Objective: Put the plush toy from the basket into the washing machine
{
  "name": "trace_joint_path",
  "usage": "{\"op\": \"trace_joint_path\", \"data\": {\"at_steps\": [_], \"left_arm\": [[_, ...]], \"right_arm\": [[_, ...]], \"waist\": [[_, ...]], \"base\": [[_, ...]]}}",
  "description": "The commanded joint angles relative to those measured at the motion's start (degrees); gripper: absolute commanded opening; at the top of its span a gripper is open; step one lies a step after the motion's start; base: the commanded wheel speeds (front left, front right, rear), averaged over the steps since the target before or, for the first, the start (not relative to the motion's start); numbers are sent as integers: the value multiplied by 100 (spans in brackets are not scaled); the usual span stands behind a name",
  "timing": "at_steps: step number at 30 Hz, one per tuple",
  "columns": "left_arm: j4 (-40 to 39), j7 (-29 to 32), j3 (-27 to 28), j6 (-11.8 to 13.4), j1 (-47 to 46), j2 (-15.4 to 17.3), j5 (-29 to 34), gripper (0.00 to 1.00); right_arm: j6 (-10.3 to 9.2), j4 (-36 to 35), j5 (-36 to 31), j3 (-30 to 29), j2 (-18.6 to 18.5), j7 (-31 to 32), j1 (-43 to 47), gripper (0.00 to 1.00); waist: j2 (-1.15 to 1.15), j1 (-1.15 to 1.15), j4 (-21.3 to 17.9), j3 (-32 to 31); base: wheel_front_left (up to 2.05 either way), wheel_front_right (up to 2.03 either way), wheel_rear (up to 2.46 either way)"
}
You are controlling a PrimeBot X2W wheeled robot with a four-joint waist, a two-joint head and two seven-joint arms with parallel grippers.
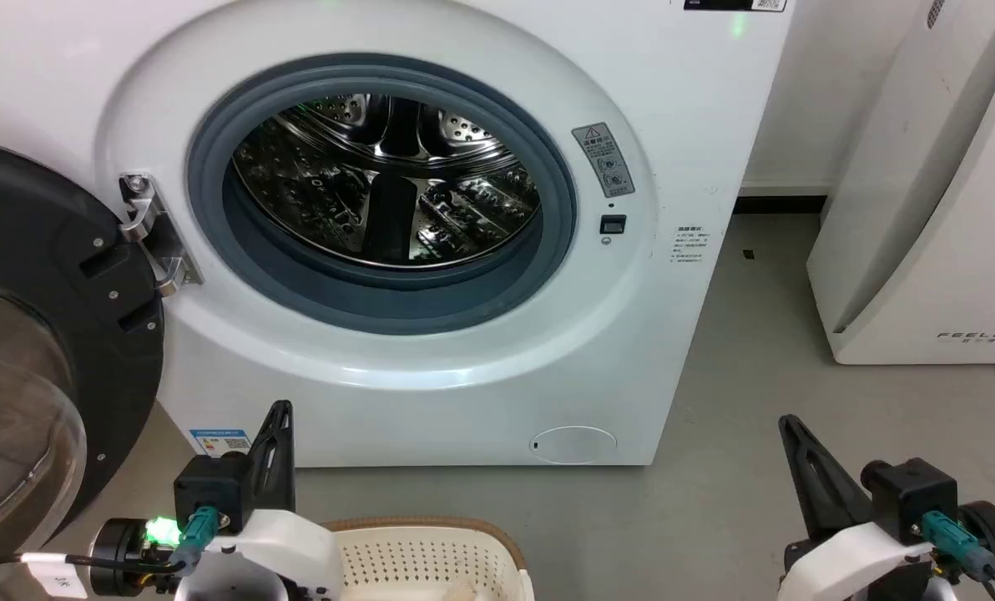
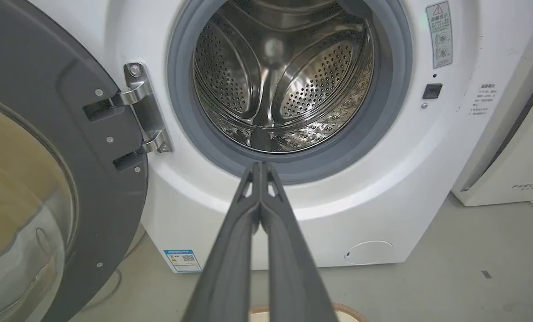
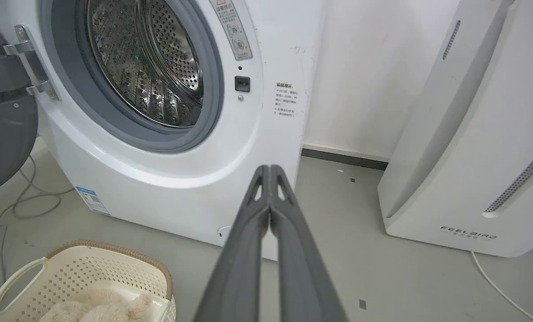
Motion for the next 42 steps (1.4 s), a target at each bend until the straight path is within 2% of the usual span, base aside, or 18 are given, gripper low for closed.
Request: {"op": "trace_joint_path", "data": {"at_steps": [1, 22, 23, 35, 42], "left_arm": [[-25, 1, -5, -25, 80, 0, 15, 0], [-25, 1, -5, -25, 80, 0, 15, 0], [0, -1, -1, 0, 0, -1, 0, 100], [47, -125, -51, 113, -36, -1, -52, 100], [350, -209, -101, 100, -168, 2, -89, 100]], "right_arm": [[-5, -23, -44, -4, -1, 9, -82, 0], [-5, -23, -44, -4, -1, 9, -82, 0], [0, 1, 1, -3, 0, -1, 0, 100], [0, -39, 110, -103, 0, -125, -7, 100], [-1, -84, 199, -150, 0, -208, -45, 100]], "waist": [[0, 0, 0, 0], [0, 0, 0, 0], [0, 0, 0, 0], [0, 0, 1, 38], [0, 0, 4, 136]], "base": [[0, 0, 0], [0, 0, 0], [0, 0, 0], [0, 0, 0], [0, 0, 0]]}}
